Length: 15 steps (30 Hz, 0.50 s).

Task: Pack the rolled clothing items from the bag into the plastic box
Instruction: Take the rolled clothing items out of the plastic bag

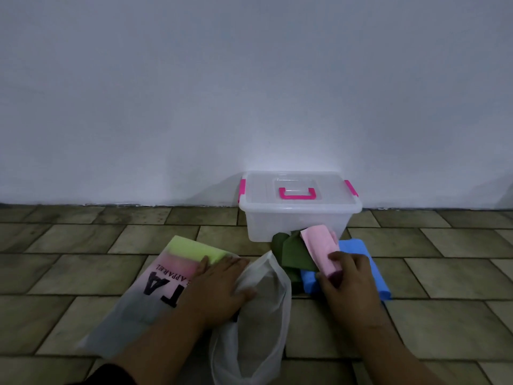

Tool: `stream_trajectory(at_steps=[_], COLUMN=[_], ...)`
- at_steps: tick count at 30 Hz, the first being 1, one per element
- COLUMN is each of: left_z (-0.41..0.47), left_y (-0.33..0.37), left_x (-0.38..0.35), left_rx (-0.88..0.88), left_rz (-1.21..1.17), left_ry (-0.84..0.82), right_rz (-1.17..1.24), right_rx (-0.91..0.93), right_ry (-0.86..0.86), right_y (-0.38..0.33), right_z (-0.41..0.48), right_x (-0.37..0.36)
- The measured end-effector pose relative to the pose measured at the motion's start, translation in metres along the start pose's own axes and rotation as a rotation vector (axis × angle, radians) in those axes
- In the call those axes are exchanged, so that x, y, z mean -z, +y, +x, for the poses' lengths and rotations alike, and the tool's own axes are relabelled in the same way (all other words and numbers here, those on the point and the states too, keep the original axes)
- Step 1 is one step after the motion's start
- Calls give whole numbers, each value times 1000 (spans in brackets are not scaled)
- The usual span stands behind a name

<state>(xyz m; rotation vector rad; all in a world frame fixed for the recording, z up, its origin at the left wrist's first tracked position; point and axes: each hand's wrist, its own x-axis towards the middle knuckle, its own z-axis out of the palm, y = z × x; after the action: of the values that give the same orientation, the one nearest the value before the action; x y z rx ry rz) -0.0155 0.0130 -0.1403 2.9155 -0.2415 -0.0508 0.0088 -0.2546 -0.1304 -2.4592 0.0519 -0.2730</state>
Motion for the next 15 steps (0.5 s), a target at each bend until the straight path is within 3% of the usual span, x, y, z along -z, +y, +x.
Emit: stream_trajectory(at_steps=[2,6,9,11,15], left_z=[-4,-11,-13,-15,-23], left_y=[-5,-46,-76,-76,-59], left_x=[10,35,49,47,30], left_rx=[39,307,620,647,655], left_rz=[-142,-152,-171,-261,-275], left_ry=[44,414,295,200,284], right_rz=[-110,-121,-134,-228,-401], right_rx=[16,156,299,317,236], right_ry=[27,-1,-267,-405,-441], right_y=[-5,-29,-43,-39,-11], right_z=[-10,-53,-81,-85,-83], right_x=[1,-7,-25,-33,-25])
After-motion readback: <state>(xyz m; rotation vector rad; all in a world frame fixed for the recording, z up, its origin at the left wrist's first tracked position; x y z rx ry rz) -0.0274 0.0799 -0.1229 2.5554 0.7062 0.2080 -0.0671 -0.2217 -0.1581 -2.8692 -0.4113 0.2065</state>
